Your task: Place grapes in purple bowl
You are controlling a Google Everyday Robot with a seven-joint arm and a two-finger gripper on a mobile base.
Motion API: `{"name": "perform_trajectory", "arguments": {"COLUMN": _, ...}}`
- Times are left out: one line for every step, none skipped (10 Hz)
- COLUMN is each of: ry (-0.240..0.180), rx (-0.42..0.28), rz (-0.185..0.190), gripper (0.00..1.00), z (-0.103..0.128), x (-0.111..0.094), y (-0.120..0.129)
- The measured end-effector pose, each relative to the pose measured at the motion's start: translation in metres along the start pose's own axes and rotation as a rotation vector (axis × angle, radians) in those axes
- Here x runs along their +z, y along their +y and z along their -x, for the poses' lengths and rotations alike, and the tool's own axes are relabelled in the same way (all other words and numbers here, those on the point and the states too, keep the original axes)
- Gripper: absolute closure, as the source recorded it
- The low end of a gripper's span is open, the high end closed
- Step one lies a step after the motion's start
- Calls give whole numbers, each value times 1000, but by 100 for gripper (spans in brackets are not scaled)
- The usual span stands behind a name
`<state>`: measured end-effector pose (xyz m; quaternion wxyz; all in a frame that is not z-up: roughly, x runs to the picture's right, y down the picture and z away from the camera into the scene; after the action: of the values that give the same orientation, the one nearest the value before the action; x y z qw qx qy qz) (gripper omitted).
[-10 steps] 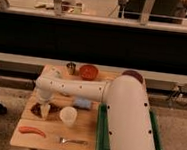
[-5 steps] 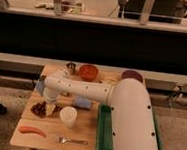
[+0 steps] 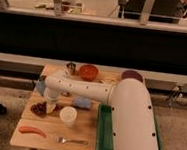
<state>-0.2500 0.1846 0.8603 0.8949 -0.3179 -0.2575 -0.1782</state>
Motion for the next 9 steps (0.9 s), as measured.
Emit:
{"name": "perform_trajectory", "arguments": {"ry": 0, "rx": 0, "rz": -1, "gripper": 100, "z": 0, "x": 0, "y": 0}}
{"name": "perform_trajectory", "arguments": {"ry": 1, "rx": -2, "rz": -6, "gripper": 100, "z": -1, "x": -2, "y": 0}}
{"name": "perform_trajectory", "arguments": {"ry": -11, "rx": -1, "rz": -22, "gripper": 100, "z": 1, "x": -11, "y": 1}}
{"name": "perform_trajectory", "arguments": {"ry": -21, "rx": 1, "rz": -41, "gripper": 100, "z": 3, "x": -26, "y": 1}}
{"name": "perform_trajectory", "arguments": {"ry": -28, "rx": 2, "rz": -59, "gripper": 100, "z": 8, "x": -42, "y": 1}}
{"name": "perform_trajectory", "arguments": {"ry": -37, "rx": -2, "rz": -85, "gripper": 100, "z": 17, "x": -68, "y": 1}}
{"name": "perform_trajectory", "arguments": {"ry": -43, "rx": -3, "rz": -108, "gripper": 100, "z": 23, "x": -93, "y": 1}}
{"name": "perform_trajectory", "arguments": {"ry": -45, "rx": -2, "rz": -128, "gripper": 100, "z": 26, "x": -113, "y": 2}}
{"name": "perform_trajectory", "arguments": {"ry": -45, "rx": -4, "rz": -154, "gripper": 100, "z": 31, "x": -139, "y": 1}}
